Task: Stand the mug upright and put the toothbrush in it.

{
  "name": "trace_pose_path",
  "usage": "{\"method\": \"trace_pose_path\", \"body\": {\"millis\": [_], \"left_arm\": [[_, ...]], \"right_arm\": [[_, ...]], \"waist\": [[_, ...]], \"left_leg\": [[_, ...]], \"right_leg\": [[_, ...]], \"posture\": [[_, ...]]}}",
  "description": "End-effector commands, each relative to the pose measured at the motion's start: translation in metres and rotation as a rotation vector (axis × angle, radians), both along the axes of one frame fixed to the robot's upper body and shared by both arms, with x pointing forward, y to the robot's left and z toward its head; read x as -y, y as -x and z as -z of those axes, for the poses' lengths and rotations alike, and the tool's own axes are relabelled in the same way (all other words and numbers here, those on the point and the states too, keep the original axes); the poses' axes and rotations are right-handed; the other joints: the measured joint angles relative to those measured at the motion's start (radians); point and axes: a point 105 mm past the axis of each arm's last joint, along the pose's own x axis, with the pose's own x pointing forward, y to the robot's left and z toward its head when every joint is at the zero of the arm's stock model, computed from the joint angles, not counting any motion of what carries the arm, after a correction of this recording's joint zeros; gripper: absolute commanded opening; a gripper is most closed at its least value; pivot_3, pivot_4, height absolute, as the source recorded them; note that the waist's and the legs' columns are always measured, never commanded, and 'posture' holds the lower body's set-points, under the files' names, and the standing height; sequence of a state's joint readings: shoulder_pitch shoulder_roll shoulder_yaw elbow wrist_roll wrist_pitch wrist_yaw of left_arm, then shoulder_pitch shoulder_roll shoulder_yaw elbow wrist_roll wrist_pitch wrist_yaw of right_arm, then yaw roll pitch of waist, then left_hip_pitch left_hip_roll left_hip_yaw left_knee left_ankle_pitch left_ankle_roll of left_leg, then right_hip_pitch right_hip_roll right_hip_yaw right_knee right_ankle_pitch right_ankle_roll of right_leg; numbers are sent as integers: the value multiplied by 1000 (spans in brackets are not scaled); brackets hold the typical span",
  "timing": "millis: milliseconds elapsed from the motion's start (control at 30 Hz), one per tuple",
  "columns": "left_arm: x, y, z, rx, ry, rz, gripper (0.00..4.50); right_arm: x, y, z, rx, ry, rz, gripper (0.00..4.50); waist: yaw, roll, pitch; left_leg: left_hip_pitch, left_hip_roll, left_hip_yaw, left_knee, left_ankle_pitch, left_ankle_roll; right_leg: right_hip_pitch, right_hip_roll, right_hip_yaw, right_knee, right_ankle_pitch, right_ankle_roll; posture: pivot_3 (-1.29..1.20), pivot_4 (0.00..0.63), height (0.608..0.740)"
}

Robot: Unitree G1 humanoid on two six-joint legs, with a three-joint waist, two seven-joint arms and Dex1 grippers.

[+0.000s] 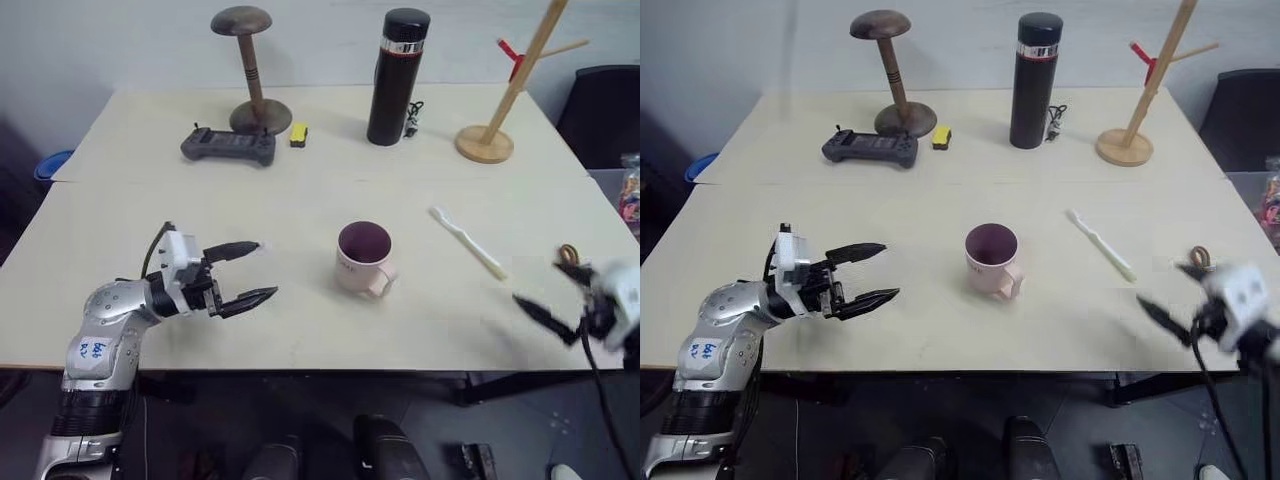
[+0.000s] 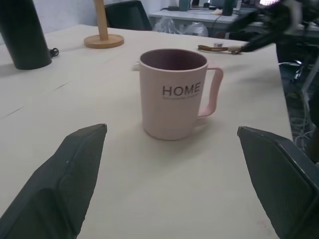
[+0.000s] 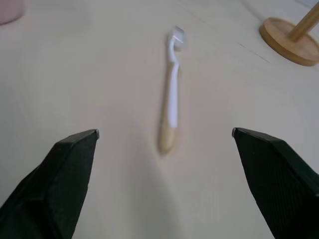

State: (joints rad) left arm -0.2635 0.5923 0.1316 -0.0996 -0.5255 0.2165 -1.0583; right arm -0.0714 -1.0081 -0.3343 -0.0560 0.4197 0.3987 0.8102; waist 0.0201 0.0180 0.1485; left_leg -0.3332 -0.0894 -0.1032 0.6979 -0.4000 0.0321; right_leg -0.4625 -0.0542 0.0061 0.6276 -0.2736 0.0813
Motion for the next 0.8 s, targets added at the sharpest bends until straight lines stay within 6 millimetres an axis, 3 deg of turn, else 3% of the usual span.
{"method": "trace_pose_path", "body": {"millis": [33, 200, 267, 333, 567, 700, 767, 800], "left_arm": [[10, 5, -14, 71, -2, 50, 4465], [24, 3, -27, 123, 19, 71, 4465], [24, 4, -25, 111, 8, 84, 4500], [24, 6, -18, 96, -25, 99, 4500], [19, 7, -11, 93, -60, 80, 4500], [15, 8, -9, 83, -47, 53, 4500], [13, 8, -10, 80, -35, 38, 4500], [12, 6, -10, 79, -22, 20, 4500]], "right_arm": [[-10, -18, 14, -154, -4, 43, 4500], [-16, -61, 22, -272, 6, 110, 4500], [-16, -69, 29, -312, 15, 110, 4124], [-18, -75, 35, -340, 17, 99, 3678], [-20, -78, 38, -398, -23, 74, 1396], [-28, -76, 23, -299, -109, -20, 155], [-42, -75, 8, -168, -139, -147, 124], [-61, -72, -16, -9, -252, -275, 124]], "waist": [[13, -1, 0], [13, -4, 1], [11, -5, 2], [7, -5, 2], [3, -5, 1], [6, -5, 1], [5, -5, 1], [4, -5, 1]], "left_leg": [[-2, 0, -2, 0, 0, 0], [-4, -5, 0, 2, 0, 2], [-3, -5, 0, 2, 1, 2], [-3, -4, -1, 1, 0, 2], [-3, -4, 0, 2, 0, 2], [-3, -5, 0, 2, 0, 2], [-3, -4, -1, 1, 0, 2], [-3, -4, 0, 1, 0, 2]], "right_leg": [[0, 0, -2, -1, 0, -1], [0, -5, -2, -2, 1, 2], [0, -5, -2, -2, 1, 2], [-1, -4, -3, -2, 1, 1], [-1, -4, -3, -1, 1, 1], [0, -5, -3, -1, 1, 1], [-1, -4, -4, -1, 1, 1], [-1, -4, -4, -1, 1, 1]], "posture": [[0, 150, 740], [0, 150, 740], [0, 150, 740], [0, 150, 740], [0, 150, 740], [0, 150, 740], [0, 150, 740], [0, 150, 740]]}}
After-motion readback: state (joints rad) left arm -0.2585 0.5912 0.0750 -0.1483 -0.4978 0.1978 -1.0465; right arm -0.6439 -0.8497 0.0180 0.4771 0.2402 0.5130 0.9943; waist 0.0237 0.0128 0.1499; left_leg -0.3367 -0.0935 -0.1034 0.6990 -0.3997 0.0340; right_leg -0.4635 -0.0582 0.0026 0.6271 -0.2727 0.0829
